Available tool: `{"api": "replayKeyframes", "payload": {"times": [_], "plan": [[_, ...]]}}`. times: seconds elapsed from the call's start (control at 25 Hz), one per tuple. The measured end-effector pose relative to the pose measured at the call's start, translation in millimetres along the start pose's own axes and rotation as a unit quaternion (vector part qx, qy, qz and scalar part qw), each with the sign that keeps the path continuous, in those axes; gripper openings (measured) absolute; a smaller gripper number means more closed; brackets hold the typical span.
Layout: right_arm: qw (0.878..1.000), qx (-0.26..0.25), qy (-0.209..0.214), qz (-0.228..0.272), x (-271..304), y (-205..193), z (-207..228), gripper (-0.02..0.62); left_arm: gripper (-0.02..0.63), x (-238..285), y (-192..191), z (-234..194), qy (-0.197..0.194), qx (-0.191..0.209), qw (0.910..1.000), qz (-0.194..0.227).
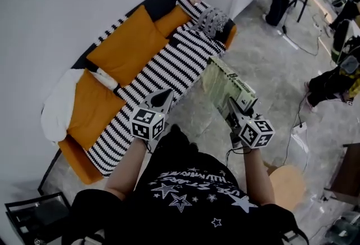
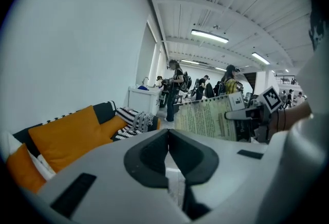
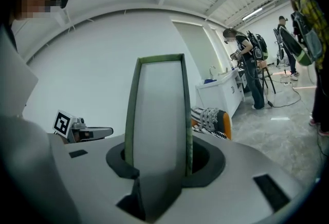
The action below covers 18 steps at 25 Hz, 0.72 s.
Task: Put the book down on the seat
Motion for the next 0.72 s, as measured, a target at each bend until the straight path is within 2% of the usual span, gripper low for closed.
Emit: {"api": "replayKeyframes", "payload": {"times": [0.44,0.72], "plan": [[0.999,0.016,-0.015,-0.036,63,20,35,0.169,0.009,79,30,-49,-0.017,-0.016,0.9997,-0.01],[0.999,0.01,-0.022,-0.037,124,74,63,0.169,0.009,132,70,-102,-0.012,-0.028,0.9995,-0.001]]}}
Point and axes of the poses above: the fingertips, and each gripper's own axes: x forward along the fingers, z to its right, y out of its top, the point moved 6 cm from there along -x, backward along the fingers, and after that the axes turned 8 degrees about -z, right-handed, at the moved point
